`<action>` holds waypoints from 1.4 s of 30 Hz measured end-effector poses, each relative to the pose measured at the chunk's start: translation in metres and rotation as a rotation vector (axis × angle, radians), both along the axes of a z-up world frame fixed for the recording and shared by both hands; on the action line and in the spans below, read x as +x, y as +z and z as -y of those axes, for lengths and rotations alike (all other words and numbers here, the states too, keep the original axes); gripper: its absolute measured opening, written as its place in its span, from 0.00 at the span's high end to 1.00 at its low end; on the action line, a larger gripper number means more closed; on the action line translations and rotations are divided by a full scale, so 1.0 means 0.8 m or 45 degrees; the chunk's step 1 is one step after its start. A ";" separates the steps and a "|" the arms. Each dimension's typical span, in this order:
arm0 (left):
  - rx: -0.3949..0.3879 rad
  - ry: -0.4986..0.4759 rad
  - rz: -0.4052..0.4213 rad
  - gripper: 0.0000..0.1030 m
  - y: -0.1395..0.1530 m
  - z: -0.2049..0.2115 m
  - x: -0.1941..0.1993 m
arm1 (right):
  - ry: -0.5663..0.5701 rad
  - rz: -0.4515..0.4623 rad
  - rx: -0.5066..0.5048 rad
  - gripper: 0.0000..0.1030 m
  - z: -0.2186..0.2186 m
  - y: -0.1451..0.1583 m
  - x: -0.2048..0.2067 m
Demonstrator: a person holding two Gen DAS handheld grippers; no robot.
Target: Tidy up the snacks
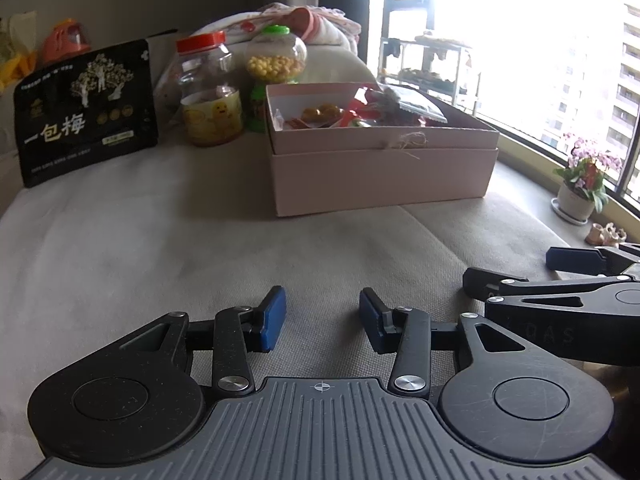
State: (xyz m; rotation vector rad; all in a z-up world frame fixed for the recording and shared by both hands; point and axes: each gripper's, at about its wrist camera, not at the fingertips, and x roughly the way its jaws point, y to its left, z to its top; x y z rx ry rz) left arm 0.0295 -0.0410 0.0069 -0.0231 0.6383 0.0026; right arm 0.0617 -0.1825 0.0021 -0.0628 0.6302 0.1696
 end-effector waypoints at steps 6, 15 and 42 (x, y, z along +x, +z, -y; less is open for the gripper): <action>0.002 0.002 0.000 0.55 0.000 -0.001 0.001 | 0.014 -0.003 0.005 0.16 0.001 0.000 0.000; -0.018 0.004 -0.001 0.55 0.001 -0.004 0.003 | 0.012 -0.004 0.007 0.16 0.001 0.000 0.001; -0.045 0.009 0.004 0.56 0.000 -0.006 0.003 | 0.012 -0.005 0.008 0.15 0.002 0.000 0.001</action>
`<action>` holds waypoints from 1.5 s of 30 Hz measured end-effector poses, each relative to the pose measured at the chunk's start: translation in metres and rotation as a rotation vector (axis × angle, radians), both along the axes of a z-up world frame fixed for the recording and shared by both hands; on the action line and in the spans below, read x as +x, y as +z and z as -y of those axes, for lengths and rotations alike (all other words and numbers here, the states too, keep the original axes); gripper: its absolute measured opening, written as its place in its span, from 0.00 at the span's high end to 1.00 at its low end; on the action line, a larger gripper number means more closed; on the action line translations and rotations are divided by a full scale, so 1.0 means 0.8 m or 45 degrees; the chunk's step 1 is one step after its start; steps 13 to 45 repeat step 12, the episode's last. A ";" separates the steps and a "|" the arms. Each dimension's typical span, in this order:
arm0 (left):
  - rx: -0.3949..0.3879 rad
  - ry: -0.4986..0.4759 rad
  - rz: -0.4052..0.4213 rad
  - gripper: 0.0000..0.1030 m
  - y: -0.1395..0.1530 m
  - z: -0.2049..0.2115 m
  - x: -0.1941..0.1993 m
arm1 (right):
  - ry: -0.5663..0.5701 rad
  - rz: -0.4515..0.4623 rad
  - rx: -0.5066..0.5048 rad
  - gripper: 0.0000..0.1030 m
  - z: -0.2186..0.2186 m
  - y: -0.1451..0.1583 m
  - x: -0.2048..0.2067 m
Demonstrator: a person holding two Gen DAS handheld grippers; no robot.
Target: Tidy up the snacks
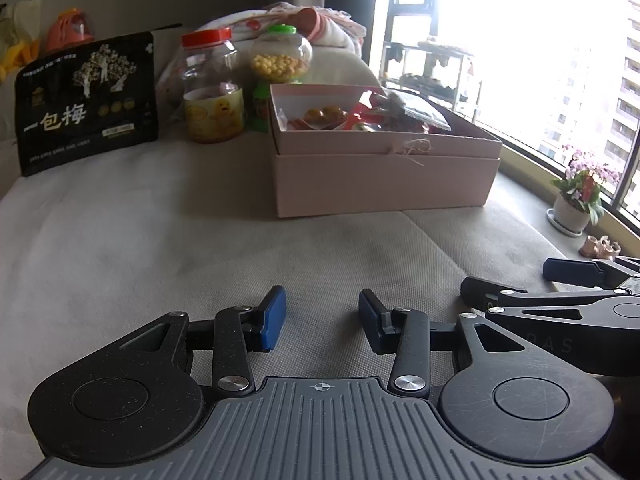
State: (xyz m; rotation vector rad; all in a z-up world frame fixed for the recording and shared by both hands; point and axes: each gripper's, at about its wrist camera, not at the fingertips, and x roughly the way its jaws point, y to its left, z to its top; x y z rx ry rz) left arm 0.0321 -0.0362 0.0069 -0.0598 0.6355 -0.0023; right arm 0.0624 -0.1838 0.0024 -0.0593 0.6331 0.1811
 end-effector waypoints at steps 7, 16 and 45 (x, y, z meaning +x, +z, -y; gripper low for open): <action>0.002 0.001 0.000 0.56 0.000 0.000 0.000 | 0.000 0.000 0.000 0.15 0.000 0.000 0.000; 0.016 0.002 -0.001 0.56 0.000 0.003 0.000 | 0.000 -0.001 -0.001 0.15 0.000 0.000 0.000; 0.016 0.002 -0.001 0.56 0.000 0.003 0.000 | 0.000 -0.001 -0.001 0.15 0.000 0.000 0.000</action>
